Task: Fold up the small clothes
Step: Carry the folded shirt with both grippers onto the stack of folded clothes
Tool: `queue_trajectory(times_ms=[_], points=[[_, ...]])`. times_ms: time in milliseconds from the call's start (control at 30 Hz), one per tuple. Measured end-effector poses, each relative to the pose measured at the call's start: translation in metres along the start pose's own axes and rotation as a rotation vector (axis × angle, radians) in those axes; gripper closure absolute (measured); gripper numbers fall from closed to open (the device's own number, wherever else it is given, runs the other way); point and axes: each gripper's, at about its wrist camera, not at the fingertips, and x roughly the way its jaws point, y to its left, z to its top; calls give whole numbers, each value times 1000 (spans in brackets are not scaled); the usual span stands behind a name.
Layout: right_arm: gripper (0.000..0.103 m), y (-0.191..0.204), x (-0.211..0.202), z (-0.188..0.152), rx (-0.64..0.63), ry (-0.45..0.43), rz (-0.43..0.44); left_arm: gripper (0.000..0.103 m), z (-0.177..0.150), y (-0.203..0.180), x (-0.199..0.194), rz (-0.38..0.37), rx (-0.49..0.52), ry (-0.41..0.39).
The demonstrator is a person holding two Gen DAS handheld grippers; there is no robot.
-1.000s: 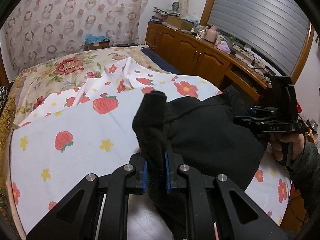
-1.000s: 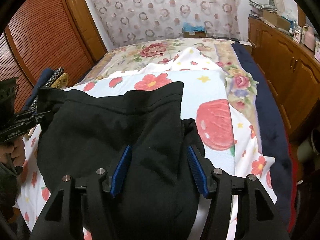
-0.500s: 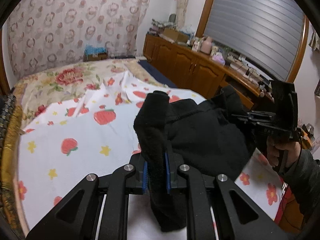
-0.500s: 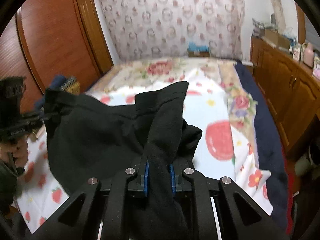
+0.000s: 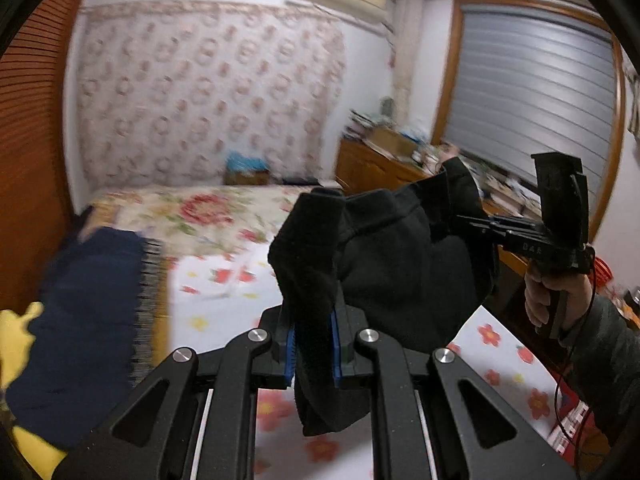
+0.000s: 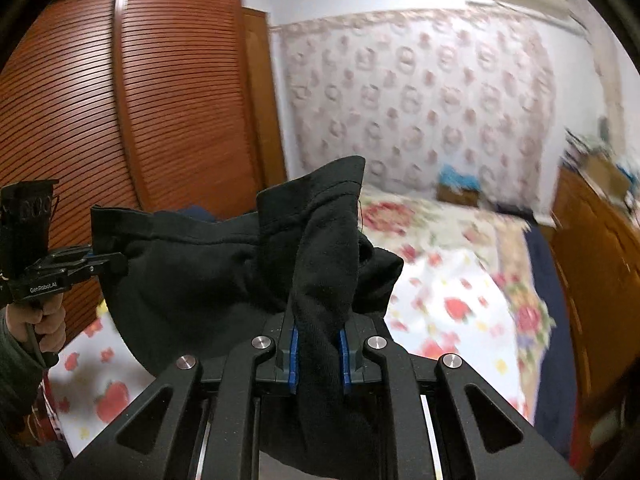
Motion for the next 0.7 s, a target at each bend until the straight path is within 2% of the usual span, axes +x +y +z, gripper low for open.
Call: queue_trajectory(times_ms=[300,500,700], points=[[88,94,89,100,-264,-5,141,89,-20,88,-59,216,-133,-99],[88,148,180,152,-402,41,202,89,-50,142,-63,303,-261,-105],[88,191,260,179,-456,93,224,89,-72,165,-57,337,-324,-96]])
